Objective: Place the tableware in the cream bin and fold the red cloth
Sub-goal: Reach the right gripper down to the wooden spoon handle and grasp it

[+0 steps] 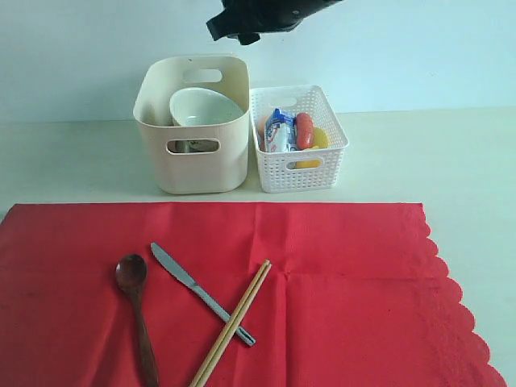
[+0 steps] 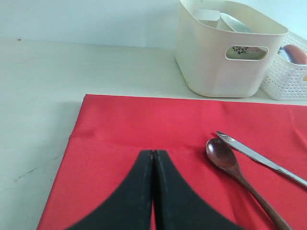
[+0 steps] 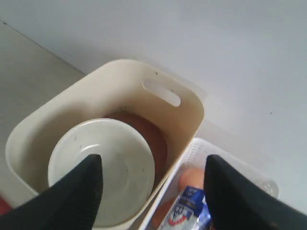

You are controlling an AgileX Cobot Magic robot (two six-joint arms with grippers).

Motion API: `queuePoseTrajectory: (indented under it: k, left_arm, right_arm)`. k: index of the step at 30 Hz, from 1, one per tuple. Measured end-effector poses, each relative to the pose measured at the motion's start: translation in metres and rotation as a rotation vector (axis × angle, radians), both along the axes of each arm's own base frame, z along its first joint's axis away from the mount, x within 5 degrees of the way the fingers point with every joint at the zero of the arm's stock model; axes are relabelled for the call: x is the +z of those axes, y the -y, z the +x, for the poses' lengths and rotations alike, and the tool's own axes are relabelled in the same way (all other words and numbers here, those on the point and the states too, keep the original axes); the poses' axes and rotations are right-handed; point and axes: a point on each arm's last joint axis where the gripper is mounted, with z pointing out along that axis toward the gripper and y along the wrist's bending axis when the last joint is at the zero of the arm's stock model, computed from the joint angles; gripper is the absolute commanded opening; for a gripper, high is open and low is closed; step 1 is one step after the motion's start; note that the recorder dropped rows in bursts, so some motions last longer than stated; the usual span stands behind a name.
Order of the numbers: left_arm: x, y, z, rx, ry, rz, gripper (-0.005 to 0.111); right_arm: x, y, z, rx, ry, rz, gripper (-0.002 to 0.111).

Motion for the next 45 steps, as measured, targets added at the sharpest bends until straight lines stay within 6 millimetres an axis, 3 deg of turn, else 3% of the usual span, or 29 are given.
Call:
queuePoseTrajectory:
  k: [8, 19, 27, 33, 40, 45]
  left_arm:
    - [0.000, 0.000, 0.000, 0.000, 0.000, 0.000, 0.000]
    - [0.000, 0.000, 0.000, 0.000, 0.000, 0.000, 0.000]
    - [0.000, 0.000, 0.000, 0.000, 0.000, 0.000, 0.000]
    - [0.000, 0.000, 0.000, 0.000, 0.000, 0.000, 0.000]
    - [0.000, 0.000, 0.000, 0.000, 0.000, 0.000, 0.000]
    - [0.000, 0.000, 0.000, 0.000, 0.000, 0.000, 0.000]
  right_arm:
    - [0.016, 0.015, -0.029, -0.019, -0.201, -0.054, 0.052]
    - [-0.026, 0.036, -0.074, -0.035, -0.368, -0.060, 0.041]
    - [-0.024, 0.050, -0.102, -0.037, -0.385, -0.042, 0.036]
    - [-0.032, 0.045, -0.102, -0.038, -0.446, 0.011, 0.037]
    - [-0.072, 0.026, -0.088, -0.070, -0.598, 0.129, 0.037]
    - [-0.096, 0.005, -0.091, 0.036, -0.649, 0.112, 0.038]
